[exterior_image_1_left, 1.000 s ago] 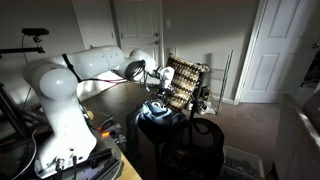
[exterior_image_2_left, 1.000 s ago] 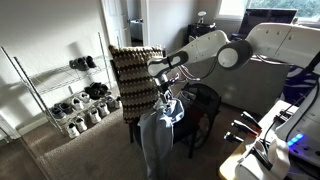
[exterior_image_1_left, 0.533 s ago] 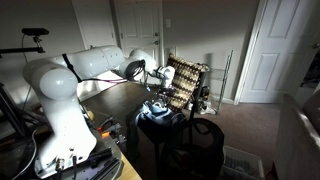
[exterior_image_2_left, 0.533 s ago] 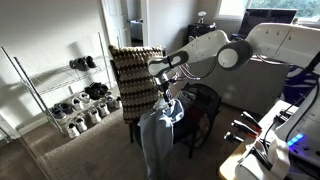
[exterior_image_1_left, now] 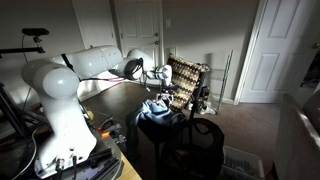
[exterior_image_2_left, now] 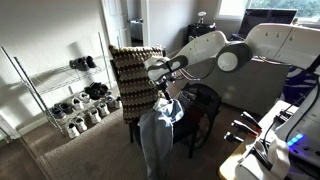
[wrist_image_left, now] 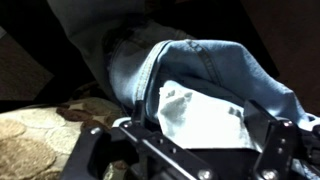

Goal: Move the jeans to the chair on the right

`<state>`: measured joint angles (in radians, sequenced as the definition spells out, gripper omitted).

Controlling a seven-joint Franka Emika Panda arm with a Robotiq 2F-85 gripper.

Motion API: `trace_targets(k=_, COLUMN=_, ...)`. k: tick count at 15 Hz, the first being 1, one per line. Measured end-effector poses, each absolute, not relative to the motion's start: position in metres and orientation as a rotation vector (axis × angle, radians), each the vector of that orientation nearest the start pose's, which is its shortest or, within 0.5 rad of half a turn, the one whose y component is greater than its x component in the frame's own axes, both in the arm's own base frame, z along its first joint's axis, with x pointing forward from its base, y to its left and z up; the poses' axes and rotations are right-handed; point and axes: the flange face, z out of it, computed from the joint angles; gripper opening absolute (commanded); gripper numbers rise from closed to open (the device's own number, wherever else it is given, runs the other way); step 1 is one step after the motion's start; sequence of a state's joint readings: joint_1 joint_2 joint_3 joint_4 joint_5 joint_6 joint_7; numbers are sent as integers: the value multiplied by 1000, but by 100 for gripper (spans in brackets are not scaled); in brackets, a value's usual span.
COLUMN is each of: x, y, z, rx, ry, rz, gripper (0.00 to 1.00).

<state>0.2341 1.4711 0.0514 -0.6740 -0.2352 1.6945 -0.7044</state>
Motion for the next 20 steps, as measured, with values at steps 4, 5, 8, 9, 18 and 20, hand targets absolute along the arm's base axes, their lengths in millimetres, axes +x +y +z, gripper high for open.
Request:
trace_targets(k=4, x=710, y=178, z=12, rx=-2737, ry=-1616, rz=681, gripper=100)
trace_targets(k=5, x=709, y=178, z=11, rx=-2737, ry=-1614, rz=693, gripper=100)
trace_targets(k=8, x=703, y=172, z=7, rx=-2757, ry=-1562, rz=774, gripper=100)
trace_targets(k=9, x=700, y=170, z=6, rx=-2762, ry=-1527, rz=810, gripper=100)
trace_targets(k=18, x=690, y=174, z=3, rx=-2694, ry=-997, rz=742, gripper=100)
trace_targets(k=20, x=695, y=170, z=2, rx=-2708, ry=-867, rz=689, gripper=100)
